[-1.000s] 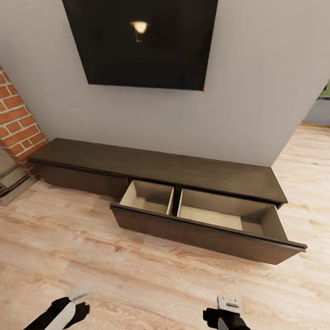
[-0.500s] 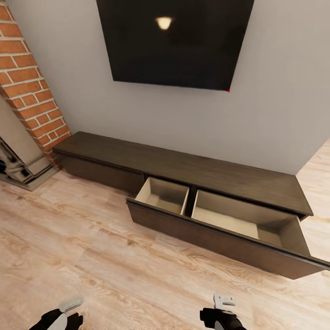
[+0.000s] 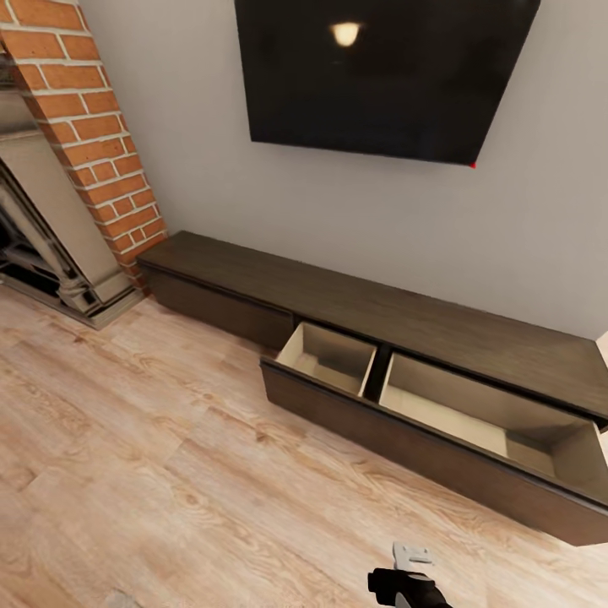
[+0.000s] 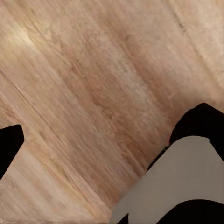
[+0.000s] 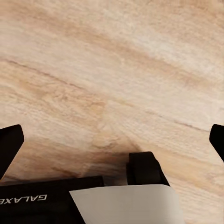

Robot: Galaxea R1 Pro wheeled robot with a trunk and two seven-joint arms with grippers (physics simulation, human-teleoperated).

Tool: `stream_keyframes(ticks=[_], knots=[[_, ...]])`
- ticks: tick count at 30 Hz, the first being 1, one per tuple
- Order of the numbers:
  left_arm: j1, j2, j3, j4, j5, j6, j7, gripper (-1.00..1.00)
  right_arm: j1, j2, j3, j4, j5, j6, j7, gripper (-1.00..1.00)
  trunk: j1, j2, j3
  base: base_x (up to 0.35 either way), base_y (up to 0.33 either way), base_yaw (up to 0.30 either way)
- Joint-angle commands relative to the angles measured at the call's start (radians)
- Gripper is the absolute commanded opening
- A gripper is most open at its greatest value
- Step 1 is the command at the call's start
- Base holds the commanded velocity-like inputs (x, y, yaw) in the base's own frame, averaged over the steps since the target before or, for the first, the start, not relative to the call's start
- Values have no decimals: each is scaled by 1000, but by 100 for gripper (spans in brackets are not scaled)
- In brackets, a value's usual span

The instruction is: Place each of the two pumpkins and all three candles from the living room inside a cabinet in the living room (use any cabinet), then make sure every cabinet is closed, and position the cauldron so it is next to a table in the living room.

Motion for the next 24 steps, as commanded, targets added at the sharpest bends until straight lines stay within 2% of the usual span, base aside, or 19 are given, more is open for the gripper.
stream_keyframes(ticks=[1,6,12,20,24], knots=[[0,-2,-9,21,9,-16,7,100,0,-1,5,-2,-10,3,-9,100,0,0,-2,0,0,238],[0,-20,-8,82,12,-56,6,100,0,-1,7,-2,-9,2,-9,100,0,0,-7,-48,36,238],[2,-24,-9,111,13,-62,6,100,0,-1,45,-2,-10,1,-9,100,0,0,-13,-111,92,238],[12,-71,-9,230,17,-61,7,100,0,-1,55,-2,-11,0,-9,100,0,0,-22,-8,7,238],[38,-83,-8,250,21,-61,7,100,0,-2,55,-2,-11,0,-9,100,0,0,-26,0,0,238]])
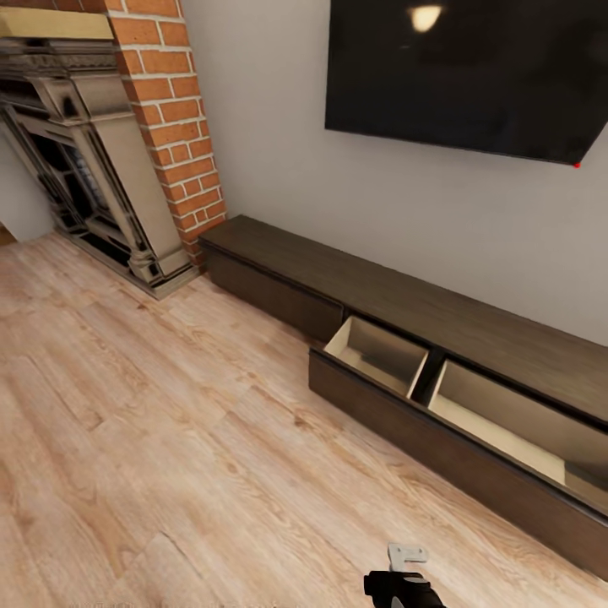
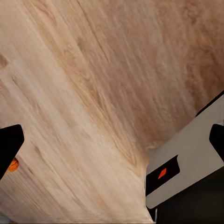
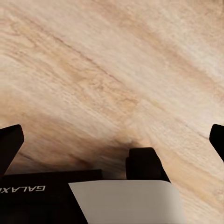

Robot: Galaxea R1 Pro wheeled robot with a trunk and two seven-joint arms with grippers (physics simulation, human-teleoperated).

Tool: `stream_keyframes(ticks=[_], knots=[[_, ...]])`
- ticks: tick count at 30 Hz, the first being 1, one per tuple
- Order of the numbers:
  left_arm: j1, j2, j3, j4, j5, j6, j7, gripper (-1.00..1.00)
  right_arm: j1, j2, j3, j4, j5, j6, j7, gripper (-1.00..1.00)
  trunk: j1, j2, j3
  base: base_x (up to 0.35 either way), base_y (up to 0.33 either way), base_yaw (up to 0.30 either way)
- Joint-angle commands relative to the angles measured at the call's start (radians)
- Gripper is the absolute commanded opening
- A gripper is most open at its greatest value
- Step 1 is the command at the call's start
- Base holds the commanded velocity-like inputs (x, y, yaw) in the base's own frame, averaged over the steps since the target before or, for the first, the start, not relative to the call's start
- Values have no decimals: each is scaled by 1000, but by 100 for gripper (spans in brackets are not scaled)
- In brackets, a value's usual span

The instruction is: Place each of the two pumpkins and all three candles from the living room inside a cabinet in the living room (use any cabinet), then make sure every cabinet is closed, and position the cauldron so it is next to a table in the living room.

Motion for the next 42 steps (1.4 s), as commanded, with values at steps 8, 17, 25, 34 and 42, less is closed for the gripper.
stream_keyframes(ticks=[8,17,25,34,42], knots=[[13,-28,-9,2,8,5,6,100,0,0,6,-2,-8,3,-8,100,0,0,-9,0,0,238],[13,-30,-9,2,9,5,6,100,0,0,6,2,-10,-8,-3,100,0,0,-18,0,0,238],[13,-30,-9,2,10,5,6,100,0,0,6,3,-10,-10,-2,100,0,0,-27,0,0,238],[13,-30,-9,2,10,5,6,100,0,0,6,3,-10,-10,-2,100,0,0,-36,0,0,238],[13,-30,-9,2,9,5,6,100,0,0,6,3,-9,-10,-2,100,0,0,-44,0,0,238]])
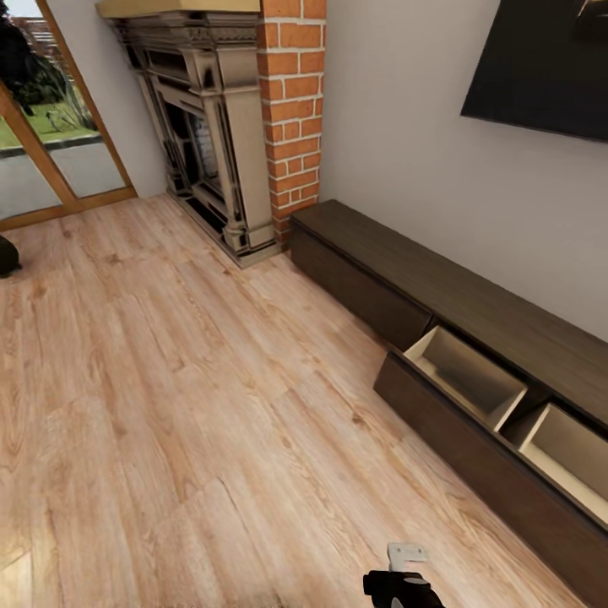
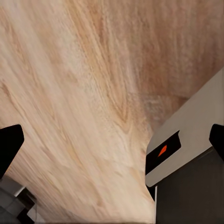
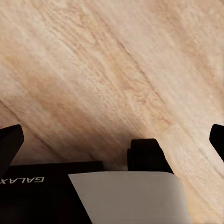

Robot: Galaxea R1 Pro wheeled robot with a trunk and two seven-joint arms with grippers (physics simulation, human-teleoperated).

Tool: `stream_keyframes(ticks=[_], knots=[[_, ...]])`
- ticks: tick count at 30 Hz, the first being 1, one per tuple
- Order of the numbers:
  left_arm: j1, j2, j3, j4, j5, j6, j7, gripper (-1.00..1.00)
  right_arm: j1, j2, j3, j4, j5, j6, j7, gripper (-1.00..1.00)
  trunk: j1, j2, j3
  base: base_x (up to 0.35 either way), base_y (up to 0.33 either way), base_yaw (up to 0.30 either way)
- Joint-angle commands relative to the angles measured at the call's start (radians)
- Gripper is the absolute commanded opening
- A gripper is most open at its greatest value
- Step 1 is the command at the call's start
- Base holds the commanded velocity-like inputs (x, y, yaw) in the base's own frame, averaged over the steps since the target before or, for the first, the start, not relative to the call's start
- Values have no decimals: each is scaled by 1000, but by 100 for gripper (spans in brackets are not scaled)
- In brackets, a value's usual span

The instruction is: Place each of the two pumpkins and all three candles from the living room inside a cabinet in the living room (use any cabinet), then make sure every cabinet is closed, and position the cauldron so it is next to a table in the living room.

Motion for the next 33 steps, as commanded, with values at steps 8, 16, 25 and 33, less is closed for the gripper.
stream_keyframes(ticks=[8,16,25,33], knots=[[0,1,-8,-3,7,6,6,100,0,-1,5,-2,-9,3,-9,100,0,0,-9,0,0,238],[0,1,-8,-3,7,6,6,100,0,-1,6,-2,-9,3,-9,100,0,0,-17,0,0,238],[0,1,-8,-3,7,6,6,100,0,-1,6,-2,-9,3,-9,100,0,0,-27,0,0,238],[0,1,-8,-3,7,6,6,100,0,-1,6,-2,-9,3,-9,100,0,0,-35,0,0,238]])
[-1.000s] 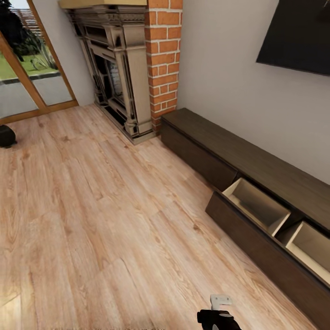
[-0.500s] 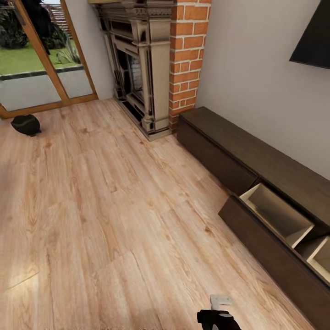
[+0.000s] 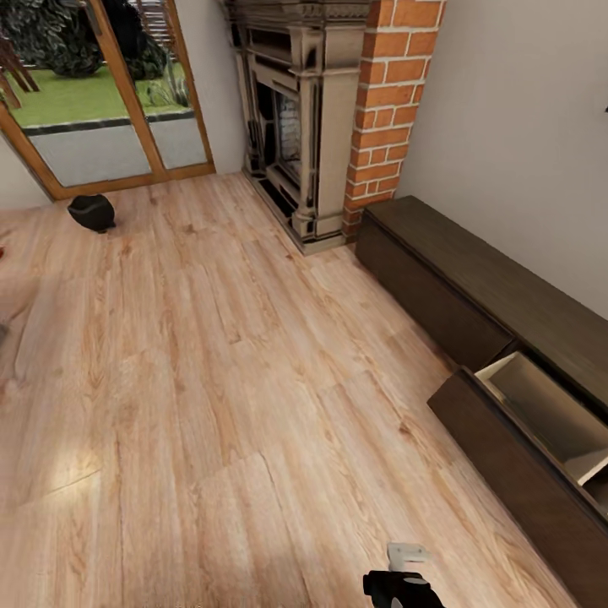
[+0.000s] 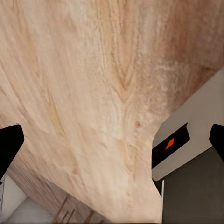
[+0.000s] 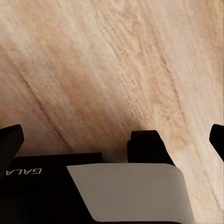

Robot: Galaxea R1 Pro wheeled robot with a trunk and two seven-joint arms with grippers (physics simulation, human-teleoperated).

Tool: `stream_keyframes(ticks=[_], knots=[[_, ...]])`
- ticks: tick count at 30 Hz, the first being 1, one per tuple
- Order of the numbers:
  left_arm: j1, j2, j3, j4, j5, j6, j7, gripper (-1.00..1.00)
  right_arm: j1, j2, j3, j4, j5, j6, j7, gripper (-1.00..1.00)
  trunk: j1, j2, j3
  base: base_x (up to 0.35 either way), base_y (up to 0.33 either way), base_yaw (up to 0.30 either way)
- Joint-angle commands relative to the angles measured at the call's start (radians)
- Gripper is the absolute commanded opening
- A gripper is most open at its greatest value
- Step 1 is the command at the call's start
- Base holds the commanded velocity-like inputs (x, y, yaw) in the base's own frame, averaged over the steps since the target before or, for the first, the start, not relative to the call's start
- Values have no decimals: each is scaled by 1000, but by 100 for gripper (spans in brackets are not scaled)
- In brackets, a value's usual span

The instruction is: Place each of the two pumpkins and all three candles from the living room inside a cabinet in the living room (use any cabinet), then make sure every cabinet is closed, and position the cauldron so it is next to a table in the living room.

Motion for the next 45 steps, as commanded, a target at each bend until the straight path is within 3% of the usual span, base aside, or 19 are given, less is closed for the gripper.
stream_keyframes(ticks=[1,13,18,22,29,31,34,35,38,42,45], knots=[[0,1,-8,-3,6,6,6,100,0,-1,5,-2,-10,3,-9,100,0,0,-2,0,0,238],[0,0,-7,-4,6,6,6,100,0,-1,5,-2,-10,3,-9,100,0,0,-14,0,0,238],[1,-44,-3,-3,2,-3,6,100,0,2,5,-2,-10,3,-9,100,0,0,-19,0,0,238],[3,-56,-2,-3,4,-17,5,100,0,3,6,-2,-10,-1,-9,100,0,0,-24,0,0,238],[2,-46,-1,-13,2,-23,0,100,0,3,6,-2,-10,-3,-9,100,0,0,-31,0,0,238],[2,-23,-1,-15,-5,-43,-21,100,0,4,6,-2,-10,-3,-9,100,0,0,-33,0,0,238],[2,30,-9,-16,-9,-123,-62,100,0,4,6,-2,-10,-3,-9,100,0,0,-36,0,0,238],[2,65,-11,-17,-11,-164,-86,100,0,4,6,-2,-10,-3,-9,100,0,0,-37,0,0,238],[-3,138,-13,-28,-14,-200,-118,100,0,4,6,-2,-10,-3,-9,100,0,0,-40,0,0,238],[-9,187,-13,-74,-15,-207,-137,100,0,4,6,-2,-10,-3,-9,100,0,0,-44,0,0,238],[-10,208,-13,-130,-14,-204,-148,100,0,4,6,-2,-10,-4,-9,100,0,0,-47,0,0,238]])
